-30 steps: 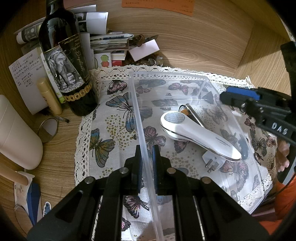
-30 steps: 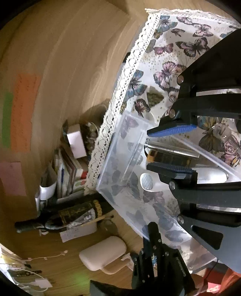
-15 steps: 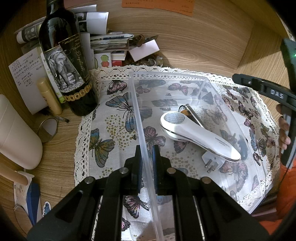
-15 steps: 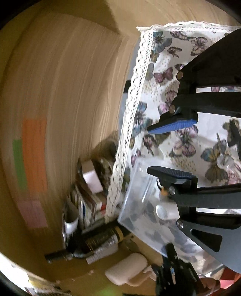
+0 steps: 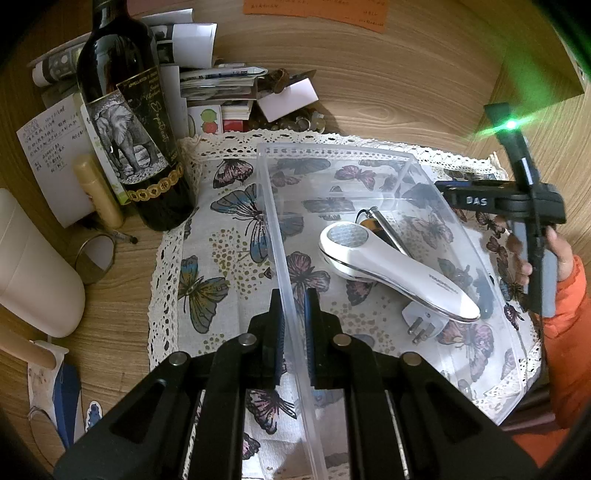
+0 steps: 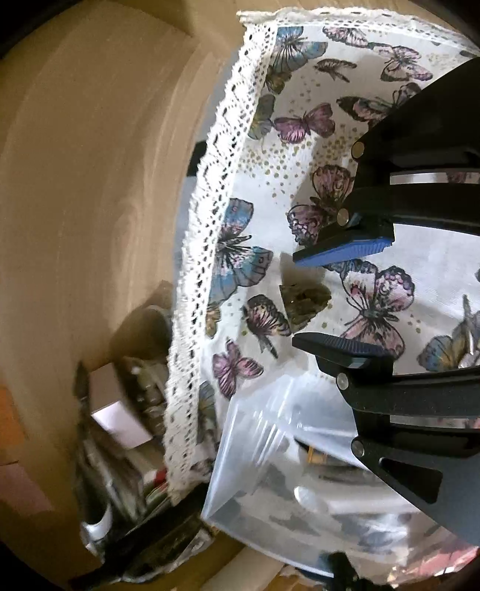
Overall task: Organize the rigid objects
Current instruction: 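Grasp the bronze cone-shaped piece on the cloth with the right tool, then lower the bronze piece into the box and open the right tool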
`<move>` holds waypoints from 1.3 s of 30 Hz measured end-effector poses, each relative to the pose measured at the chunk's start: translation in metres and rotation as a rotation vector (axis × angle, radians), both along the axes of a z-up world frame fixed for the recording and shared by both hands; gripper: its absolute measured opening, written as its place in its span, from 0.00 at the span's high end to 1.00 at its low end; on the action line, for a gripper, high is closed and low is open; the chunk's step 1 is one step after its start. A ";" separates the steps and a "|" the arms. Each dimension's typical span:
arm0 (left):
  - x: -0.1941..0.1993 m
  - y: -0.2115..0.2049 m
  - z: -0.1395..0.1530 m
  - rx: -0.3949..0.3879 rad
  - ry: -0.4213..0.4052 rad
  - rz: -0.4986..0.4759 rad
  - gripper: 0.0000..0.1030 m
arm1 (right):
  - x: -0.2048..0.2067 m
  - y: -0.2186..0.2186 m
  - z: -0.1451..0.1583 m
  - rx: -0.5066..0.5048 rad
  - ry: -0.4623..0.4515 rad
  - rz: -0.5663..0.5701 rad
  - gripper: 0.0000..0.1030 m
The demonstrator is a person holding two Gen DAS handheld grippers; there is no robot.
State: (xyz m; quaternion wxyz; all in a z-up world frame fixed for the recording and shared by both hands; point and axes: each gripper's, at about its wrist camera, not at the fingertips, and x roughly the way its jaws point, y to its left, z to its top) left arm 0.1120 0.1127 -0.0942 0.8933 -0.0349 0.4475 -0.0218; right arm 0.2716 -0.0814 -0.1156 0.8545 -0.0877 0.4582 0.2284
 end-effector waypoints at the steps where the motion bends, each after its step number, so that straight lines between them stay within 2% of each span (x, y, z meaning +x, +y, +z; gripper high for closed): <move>1: 0.000 0.000 0.000 0.000 0.000 0.000 0.91 | 0.002 0.002 -0.004 -0.004 0.012 0.008 0.67; 7: 0.000 0.000 0.000 0.000 0.000 -0.001 0.91 | 0.009 0.010 -0.020 -0.051 0.035 0.011 0.67; 12: 0.000 0.000 0.000 0.002 0.000 -0.002 0.91 | 0.003 0.009 -0.017 -0.054 0.012 0.019 0.71; 18: 0.000 0.000 0.000 0.001 0.000 -0.001 0.91 | -0.019 0.004 0.007 -0.021 -0.042 0.018 0.71; 27: 0.001 0.000 0.000 0.001 -0.002 -0.001 0.91 | -0.066 0.003 0.066 0.043 -0.172 0.074 0.71; 28: 0.001 0.000 0.000 0.000 -0.002 0.000 0.91 | -0.058 0.004 0.067 0.050 -0.181 0.082 0.71; 33: 0.001 0.000 0.000 0.002 -0.002 -0.002 0.91 | -0.075 0.018 0.080 0.068 -0.229 0.131 0.71; 39: 0.001 0.000 0.000 0.002 -0.002 -0.002 0.91 | -0.095 0.037 0.080 0.061 -0.251 0.194 0.71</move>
